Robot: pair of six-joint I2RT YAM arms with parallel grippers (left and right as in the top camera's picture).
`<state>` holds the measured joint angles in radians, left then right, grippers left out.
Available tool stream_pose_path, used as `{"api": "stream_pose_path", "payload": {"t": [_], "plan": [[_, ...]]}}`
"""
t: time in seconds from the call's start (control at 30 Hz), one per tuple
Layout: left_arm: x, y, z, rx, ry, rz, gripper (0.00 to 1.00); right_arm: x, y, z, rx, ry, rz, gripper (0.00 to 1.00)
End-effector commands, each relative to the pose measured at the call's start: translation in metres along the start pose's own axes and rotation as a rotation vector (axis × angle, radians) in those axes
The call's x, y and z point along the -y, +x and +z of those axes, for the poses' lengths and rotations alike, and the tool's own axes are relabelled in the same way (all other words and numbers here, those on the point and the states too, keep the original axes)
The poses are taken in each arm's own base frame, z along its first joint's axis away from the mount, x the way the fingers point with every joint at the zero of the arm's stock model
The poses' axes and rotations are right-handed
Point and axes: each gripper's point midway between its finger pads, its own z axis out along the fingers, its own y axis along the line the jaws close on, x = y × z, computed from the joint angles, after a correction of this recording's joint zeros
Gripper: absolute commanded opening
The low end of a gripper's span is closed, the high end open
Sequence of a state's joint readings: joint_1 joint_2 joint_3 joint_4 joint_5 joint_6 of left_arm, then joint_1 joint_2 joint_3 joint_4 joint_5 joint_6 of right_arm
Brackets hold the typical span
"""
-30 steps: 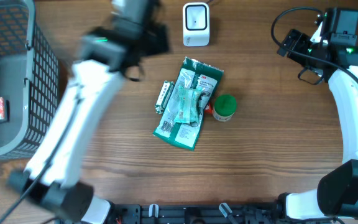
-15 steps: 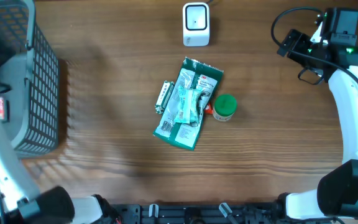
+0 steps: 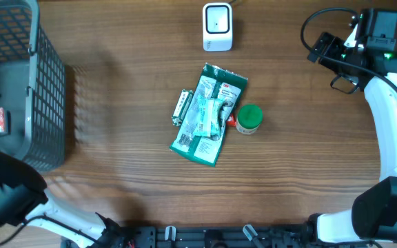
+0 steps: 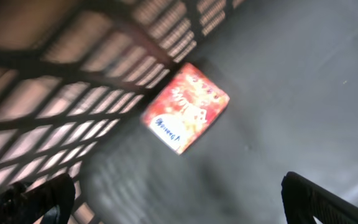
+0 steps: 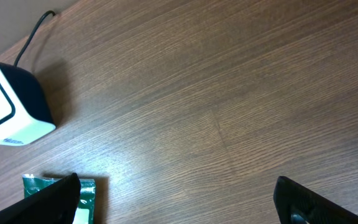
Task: Scan the item barcode
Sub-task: 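Reach the left gripper into the basket and grasp the red snack packet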
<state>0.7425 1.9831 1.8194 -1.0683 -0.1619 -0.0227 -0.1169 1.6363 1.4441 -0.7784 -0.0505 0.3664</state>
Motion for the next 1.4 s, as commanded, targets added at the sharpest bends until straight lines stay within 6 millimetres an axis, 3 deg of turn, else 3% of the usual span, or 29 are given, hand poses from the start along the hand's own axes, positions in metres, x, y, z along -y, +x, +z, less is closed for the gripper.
{"api": "stream_pose_path", "payload": {"t": [0.0, 0.27, 0.47, 0.67, 0.8, 1.03, 1.23, 1.37], "plan": [[0.011, 0.014, 0.037, -0.066, 0.037, 0.124, 1.00, 0.004, -0.001, 0.003, 0.000, 0.019, 0.009, 1.00], [0.028, 0.027, 0.091, -0.065, 0.095, 0.208, 1.00, 0.004, -0.001, 0.003, 0.000, 0.019, 0.010, 1.00], [0.054, 0.035, 0.109, -0.057, 0.237, 0.228, 1.00, 0.004, -0.001, 0.003, 0.000, 0.019, 0.010, 1.00], [0.077, 0.043, 0.093, -0.084, 0.366, 0.183, 1.00, 0.004, -0.001, 0.003, 0.000, 0.019, 0.010, 1.00], [0.082, 0.032, 0.069, -0.041, 0.387, 0.112, 0.99, 0.004, -0.001, 0.003, 0.000, 0.019, 0.009, 1.00], [0.084, 0.007, 0.028, 0.096, 0.389, 0.160, 0.95, 0.004, -0.001, 0.003, 0.000, 0.019, 0.009, 1.00], [0.081, 0.014, 0.037, 0.104, 0.359, 0.388, 1.00, 0.004, -0.001, 0.003, 0.000, 0.019, 0.010, 0.99], [0.073, 0.021, 0.056, 0.060, 0.329, 0.383, 1.00, 0.004, -0.001, 0.003, 0.000, 0.019, 0.010, 1.00]]}}
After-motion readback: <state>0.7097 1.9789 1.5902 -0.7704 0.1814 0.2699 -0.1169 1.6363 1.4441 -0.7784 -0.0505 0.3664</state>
